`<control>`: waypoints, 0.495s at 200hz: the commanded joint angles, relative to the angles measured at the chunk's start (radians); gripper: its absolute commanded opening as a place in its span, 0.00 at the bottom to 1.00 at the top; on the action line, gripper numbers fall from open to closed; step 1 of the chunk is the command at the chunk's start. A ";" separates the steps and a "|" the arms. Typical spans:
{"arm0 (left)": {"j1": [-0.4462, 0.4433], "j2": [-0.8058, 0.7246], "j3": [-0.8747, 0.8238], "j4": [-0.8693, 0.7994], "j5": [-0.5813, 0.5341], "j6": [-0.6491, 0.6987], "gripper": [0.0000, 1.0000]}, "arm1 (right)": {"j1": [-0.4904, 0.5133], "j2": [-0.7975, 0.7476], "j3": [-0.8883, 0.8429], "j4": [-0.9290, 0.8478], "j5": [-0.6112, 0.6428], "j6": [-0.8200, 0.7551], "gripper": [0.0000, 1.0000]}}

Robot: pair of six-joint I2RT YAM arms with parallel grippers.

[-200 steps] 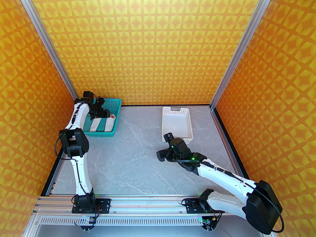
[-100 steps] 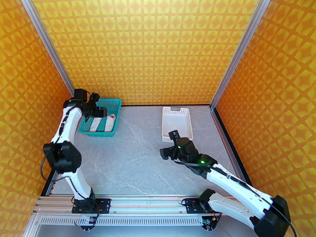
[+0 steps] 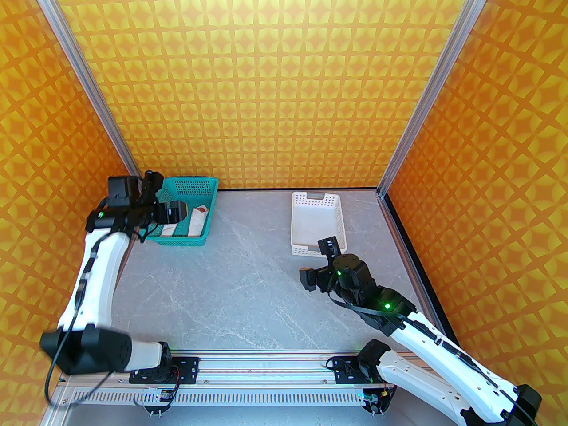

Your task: Place the utensils on the paper napkin and roll it up

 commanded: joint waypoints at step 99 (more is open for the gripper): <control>-0.002 -0.436 -0.343 0.116 0.007 -0.210 0.96 | -0.048 -0.010 0.064 -0.068 -0.010 -0.060 0.99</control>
